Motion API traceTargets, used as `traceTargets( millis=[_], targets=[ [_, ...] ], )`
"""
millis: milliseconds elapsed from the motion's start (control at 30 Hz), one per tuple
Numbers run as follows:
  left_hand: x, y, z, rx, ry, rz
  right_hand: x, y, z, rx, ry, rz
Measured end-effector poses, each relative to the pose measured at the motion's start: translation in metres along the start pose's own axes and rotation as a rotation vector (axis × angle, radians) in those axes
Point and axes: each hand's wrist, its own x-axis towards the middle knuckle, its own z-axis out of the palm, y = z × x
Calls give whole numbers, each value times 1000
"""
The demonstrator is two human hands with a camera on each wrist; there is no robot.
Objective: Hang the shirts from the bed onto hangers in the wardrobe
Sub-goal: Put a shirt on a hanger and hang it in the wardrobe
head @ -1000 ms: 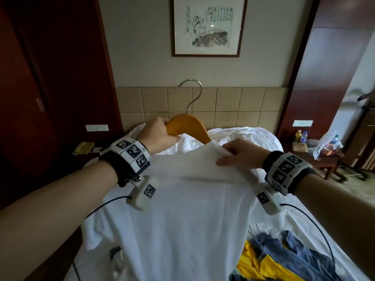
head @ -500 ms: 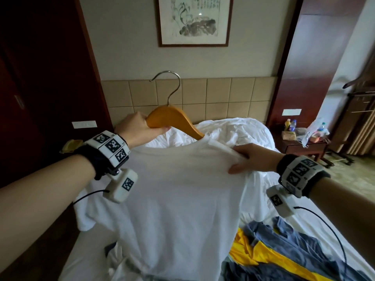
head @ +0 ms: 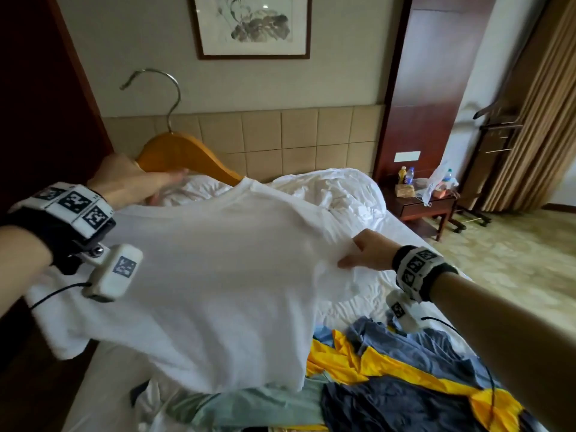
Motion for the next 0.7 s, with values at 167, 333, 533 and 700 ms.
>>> traceTargets(
  millis=[167, 333, 533, 700],
  targets=[
    [4, -5, -1, -6, 27, 7, -7, 4, -1, 107, 60, 37],
    [-2, -2, 4, -76, -23, -47, -12, 4, 7, -56, -131, 115],
    [-7, 3, 19, -116, -45, -58, -12, -64, -16, 30, 213, -208],
    [-13, 17, 42, -130, -67, -30, -4, -158, -21, -19, 366, -406]
  ],
)
